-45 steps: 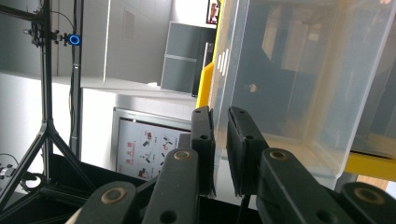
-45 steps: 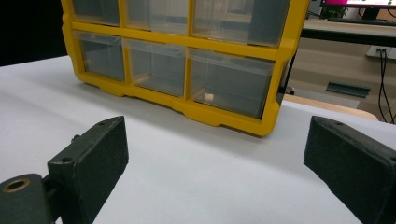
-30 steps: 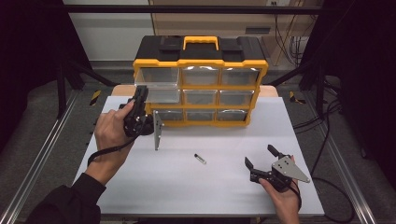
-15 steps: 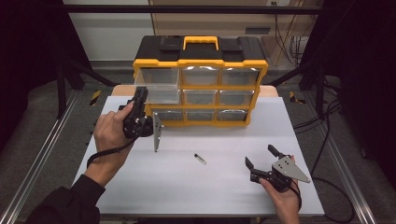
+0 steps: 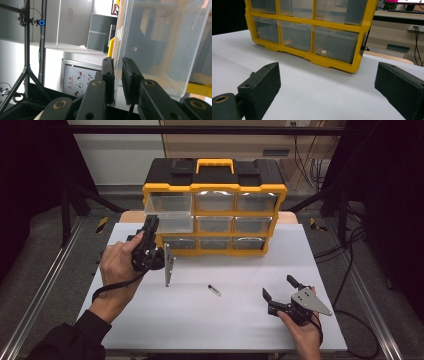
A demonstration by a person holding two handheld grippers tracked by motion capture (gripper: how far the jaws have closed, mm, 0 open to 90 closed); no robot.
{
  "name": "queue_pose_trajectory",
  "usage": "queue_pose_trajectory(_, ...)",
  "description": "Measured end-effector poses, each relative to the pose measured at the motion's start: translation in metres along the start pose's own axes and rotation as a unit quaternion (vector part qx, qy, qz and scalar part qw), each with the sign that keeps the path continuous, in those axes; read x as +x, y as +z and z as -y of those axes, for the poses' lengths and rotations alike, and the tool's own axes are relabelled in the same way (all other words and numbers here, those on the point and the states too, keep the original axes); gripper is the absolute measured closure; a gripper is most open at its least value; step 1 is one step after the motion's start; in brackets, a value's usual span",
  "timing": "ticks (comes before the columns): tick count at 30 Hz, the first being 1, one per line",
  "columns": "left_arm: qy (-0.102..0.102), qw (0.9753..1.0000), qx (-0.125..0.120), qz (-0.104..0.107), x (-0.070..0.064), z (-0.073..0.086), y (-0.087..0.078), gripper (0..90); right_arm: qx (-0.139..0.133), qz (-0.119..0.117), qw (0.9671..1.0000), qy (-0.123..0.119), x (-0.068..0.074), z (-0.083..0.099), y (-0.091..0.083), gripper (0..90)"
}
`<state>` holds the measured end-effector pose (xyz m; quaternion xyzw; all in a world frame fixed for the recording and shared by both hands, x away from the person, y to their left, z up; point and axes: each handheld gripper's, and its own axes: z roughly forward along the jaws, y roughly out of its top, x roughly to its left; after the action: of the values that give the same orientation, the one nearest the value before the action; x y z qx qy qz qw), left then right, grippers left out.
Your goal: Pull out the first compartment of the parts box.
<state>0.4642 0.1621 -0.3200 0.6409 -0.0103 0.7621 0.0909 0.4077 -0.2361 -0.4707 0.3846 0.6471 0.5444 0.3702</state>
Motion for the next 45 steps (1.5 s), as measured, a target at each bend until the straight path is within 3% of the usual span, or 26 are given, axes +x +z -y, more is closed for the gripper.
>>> queue_pose_trajectory(45, -0.009, 0.9999, -0.005, 0.002, -0.0046, 0.0041, -0.0055, 78.2, 0.002, -0.003, 1.0000, 0.000, 0.0018, 0.0002, 0.0010, 6.8)
